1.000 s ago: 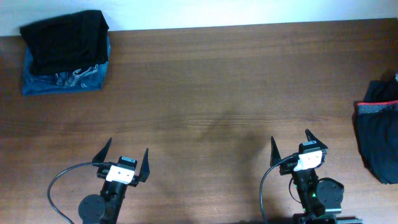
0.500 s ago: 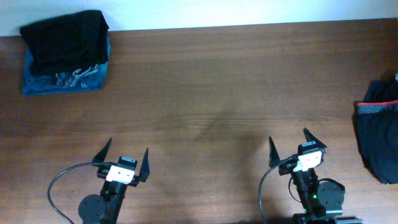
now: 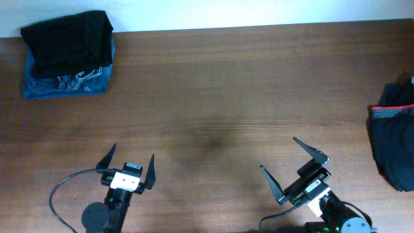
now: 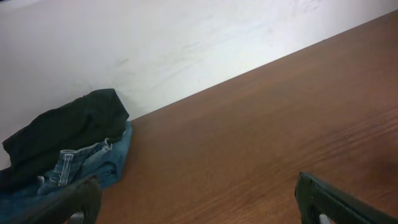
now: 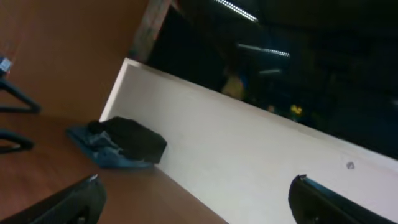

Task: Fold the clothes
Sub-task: 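Move the right gripper to the black clothing pile at right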

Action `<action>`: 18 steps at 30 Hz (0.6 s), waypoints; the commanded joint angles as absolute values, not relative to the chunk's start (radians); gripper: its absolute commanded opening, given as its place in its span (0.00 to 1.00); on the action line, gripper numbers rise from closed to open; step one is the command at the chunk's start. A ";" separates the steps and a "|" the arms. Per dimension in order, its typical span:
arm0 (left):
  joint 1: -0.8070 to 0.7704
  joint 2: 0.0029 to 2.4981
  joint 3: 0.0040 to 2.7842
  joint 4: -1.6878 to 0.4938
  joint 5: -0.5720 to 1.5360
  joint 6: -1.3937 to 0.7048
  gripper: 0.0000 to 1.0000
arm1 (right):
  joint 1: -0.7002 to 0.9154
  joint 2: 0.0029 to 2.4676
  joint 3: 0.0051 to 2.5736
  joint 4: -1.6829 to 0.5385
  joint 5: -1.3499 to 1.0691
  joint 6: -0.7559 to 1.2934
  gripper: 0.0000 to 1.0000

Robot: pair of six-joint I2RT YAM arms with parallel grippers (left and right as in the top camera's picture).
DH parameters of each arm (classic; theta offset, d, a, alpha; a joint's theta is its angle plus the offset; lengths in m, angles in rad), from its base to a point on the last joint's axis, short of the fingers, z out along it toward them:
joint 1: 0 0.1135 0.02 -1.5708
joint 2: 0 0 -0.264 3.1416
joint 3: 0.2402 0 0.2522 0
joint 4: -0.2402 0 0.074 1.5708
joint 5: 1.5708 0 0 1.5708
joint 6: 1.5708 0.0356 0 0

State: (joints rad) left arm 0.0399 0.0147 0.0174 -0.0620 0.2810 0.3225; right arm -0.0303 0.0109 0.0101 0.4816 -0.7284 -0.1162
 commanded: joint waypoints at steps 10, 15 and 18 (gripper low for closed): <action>0.044 0.005 0.014 -0.065 0.285 0.331 0.99 | -0.033 0.085 0.256 0.101 -0.319 -0.129 0.99; 0.044 0.005 0.014 -0.065 0.285 0.331 0.99 | -0.035 0.265 0.458 -0.159 0.034 -0.210 0.99; 0.044 0.005 0.014 -0.065 0.285 0.331 0.99 | -0.035 0.431 0.598 -0.278 0.232 -0.210 0.99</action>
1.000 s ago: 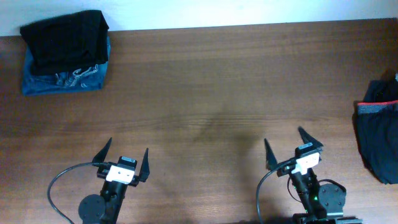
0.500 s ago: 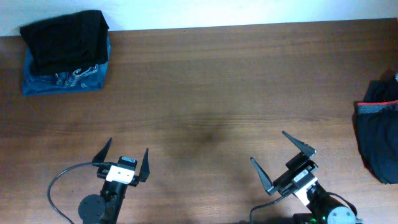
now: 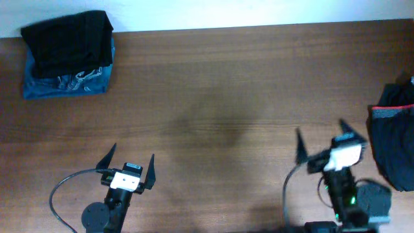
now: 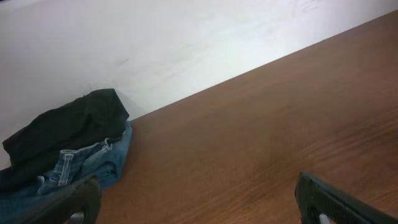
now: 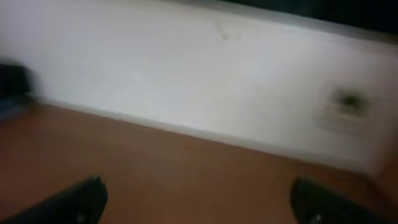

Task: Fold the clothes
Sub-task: 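Move the right gripper to the black clothing pile at right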

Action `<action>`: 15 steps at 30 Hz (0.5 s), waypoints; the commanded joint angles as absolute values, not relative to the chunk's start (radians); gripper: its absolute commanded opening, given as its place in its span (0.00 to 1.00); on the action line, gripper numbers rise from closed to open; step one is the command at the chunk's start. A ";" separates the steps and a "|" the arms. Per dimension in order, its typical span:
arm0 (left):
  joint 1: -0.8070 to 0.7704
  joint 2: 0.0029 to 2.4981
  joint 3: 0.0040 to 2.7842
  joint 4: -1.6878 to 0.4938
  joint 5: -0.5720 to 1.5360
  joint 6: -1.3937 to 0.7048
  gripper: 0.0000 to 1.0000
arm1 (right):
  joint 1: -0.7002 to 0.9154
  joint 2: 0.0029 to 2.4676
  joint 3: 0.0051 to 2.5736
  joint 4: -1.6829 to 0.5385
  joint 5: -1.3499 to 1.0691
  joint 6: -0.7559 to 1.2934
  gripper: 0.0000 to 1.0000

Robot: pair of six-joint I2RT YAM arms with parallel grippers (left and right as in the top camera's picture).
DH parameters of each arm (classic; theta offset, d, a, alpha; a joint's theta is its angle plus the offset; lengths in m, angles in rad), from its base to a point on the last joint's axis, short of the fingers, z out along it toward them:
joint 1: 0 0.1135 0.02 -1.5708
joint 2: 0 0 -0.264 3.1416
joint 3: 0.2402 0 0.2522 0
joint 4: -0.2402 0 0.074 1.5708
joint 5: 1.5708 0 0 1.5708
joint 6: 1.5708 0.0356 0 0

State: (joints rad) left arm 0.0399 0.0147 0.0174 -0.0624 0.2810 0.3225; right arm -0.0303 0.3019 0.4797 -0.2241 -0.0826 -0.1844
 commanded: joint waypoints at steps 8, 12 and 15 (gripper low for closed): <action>0.044 0.005 0.014 -0.065 0.285 0.331 0.99 | -0.178 0.864 0.913 -0.386 0.315 -0.201 0.99; 0.044 0.005 0.014 -0.065 0.285 0.331 0.99 | -0.374 1.082 1.059 -0.468 0.252 -0.165 0.99; 0.044 0.005 0.014 -0.065 0.285 0.331 0.99 | -0.583 1.274 1.148 -0.518 0.073 -0.147 0.99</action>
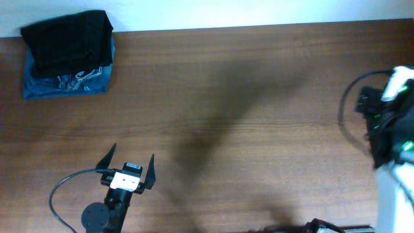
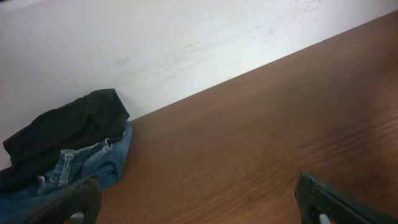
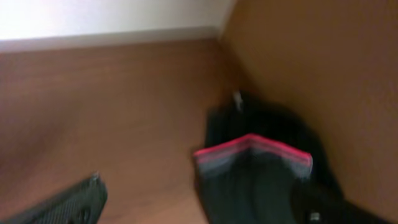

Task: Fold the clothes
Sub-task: 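Move the right gripper to the black clothing pile at right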

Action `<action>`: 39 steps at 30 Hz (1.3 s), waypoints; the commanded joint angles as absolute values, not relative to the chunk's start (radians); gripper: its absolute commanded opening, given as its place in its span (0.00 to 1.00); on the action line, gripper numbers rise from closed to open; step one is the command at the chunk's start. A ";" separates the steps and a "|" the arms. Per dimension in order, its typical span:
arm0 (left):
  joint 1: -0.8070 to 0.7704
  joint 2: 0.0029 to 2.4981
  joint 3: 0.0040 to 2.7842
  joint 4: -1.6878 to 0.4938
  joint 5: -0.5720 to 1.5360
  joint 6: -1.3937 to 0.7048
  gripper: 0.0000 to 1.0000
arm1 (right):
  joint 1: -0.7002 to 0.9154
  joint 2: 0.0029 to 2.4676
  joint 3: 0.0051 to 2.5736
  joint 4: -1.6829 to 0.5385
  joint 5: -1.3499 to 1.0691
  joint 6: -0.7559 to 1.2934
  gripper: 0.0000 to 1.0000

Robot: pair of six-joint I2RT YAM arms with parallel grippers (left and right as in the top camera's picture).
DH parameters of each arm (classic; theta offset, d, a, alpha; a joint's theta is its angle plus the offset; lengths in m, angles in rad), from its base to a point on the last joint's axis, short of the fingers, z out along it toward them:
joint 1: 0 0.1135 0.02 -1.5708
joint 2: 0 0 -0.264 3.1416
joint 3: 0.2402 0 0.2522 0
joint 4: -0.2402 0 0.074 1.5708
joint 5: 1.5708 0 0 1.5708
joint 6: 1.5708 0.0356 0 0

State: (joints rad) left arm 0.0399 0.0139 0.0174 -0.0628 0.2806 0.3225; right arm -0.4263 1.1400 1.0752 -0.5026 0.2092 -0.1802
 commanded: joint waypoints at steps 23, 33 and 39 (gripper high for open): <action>0.044 0.005 0.014 -0.065 0.285 0.331 0.99 | -0.950 1.676 1.164 -0.276 0.032 0.095 0.99; 0.044 0.005 0.014 -0.065 0.285 0.331 0.99 | -0.949 1.793 1.164 -0.140 0.038 0.113 0.99; 0.044 0.005 0.014 -0.065 0.285 0.331 0.99 | -0.949 1.808 1.164 -0.064 0.002 -0.034 0.99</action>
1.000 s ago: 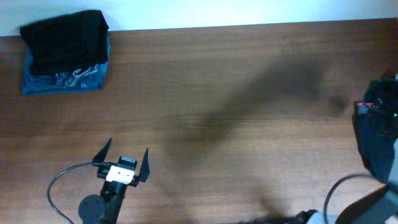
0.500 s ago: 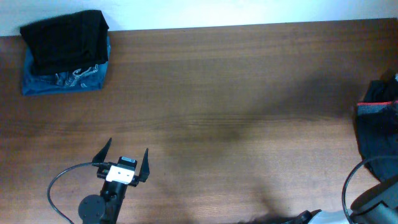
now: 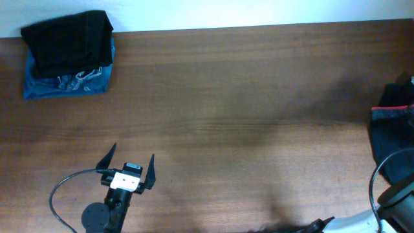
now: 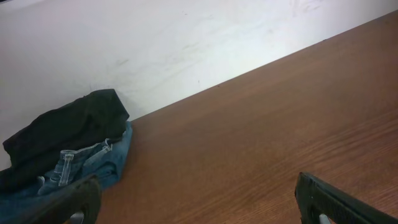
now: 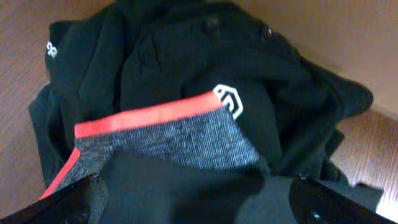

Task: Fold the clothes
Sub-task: 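Move the right gripper to the black clothing pile at right, then grasp the red-trimmed waistband of the black pants with the right gripper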

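Note:
A crumpled pile of dark clothes [image 3: 392, 139] lies at the table's right edge. In the right wrist view the pile [image 5: 186, 68] fills the frame, with a grey waistband edged in red [image 5: 163, 132] on top. My right gripper [image 5: 199, 208] hangs open close above the pile, with nothing between its fingers. It is out of the overhead view. A folded stack, black cloth on blue jeans [image 3: 67, 54], sits at the far left corner. My left gripper [image 3: 127, 169] stands open near the front edge, holding nothing; the folded stack [image 4: 62, 146] lies far ahead of it.
The brown wooden table [image 3: 233, 97] ends at a white wall [image 4: 186, 43] along the back. A black cable [image 3: 385, 188] of the right arm curves in at the bottom right corner. The left arm's cable [image 3: 61, 191] loops near the front edge.
My right gripper was some way from the dark pile, at the table's right edge. Now it is open close above the pile and out of the overhead view. The left arm has not moved.
My right gripper stood open near the front edge, camera facing left towards the folded stack. Then it was further right and facing the back wall. Then it was at the right edge with the dark pile in sight, and now close over it. The left gripper stayed put.

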Action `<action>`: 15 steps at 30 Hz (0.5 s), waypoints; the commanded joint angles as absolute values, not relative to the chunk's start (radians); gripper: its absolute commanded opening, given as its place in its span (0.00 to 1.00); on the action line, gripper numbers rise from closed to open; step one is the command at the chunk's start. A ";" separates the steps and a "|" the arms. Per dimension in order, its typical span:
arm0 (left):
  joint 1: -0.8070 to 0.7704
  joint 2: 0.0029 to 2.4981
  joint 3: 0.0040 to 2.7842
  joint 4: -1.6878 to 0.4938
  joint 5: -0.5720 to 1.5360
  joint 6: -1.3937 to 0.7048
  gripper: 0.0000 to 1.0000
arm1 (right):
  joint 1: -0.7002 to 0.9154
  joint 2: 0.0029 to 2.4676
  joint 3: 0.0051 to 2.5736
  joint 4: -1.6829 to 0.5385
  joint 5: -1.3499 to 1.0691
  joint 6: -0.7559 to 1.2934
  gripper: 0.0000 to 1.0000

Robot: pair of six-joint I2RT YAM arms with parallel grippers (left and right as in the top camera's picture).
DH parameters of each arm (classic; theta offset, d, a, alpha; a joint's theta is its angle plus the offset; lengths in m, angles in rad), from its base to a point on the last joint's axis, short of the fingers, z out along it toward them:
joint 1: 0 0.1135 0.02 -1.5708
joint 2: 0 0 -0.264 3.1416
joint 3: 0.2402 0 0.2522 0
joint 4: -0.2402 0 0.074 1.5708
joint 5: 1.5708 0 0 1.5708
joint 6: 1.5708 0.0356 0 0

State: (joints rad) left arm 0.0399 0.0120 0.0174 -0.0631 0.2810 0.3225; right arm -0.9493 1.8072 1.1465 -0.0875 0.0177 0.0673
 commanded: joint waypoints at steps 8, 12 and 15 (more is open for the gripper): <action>0.044 0.005 0.014 -0.065 0.285 0.331 0.99 | -0.950 1.808 1.164 -0.144 -0.079 -0.454 0.99; 0.044 0.005 0.014 -0.065 0.285 0.331 0.99 | -0.951 1.808 1.164 -0.180 -0.078 -0.605 0.99; 0.044 0.005 0.014 -0.065 0.285 0.331 0.99 | -0.951 1.808 1.164 -0.179 -0.075 -0.664 0.99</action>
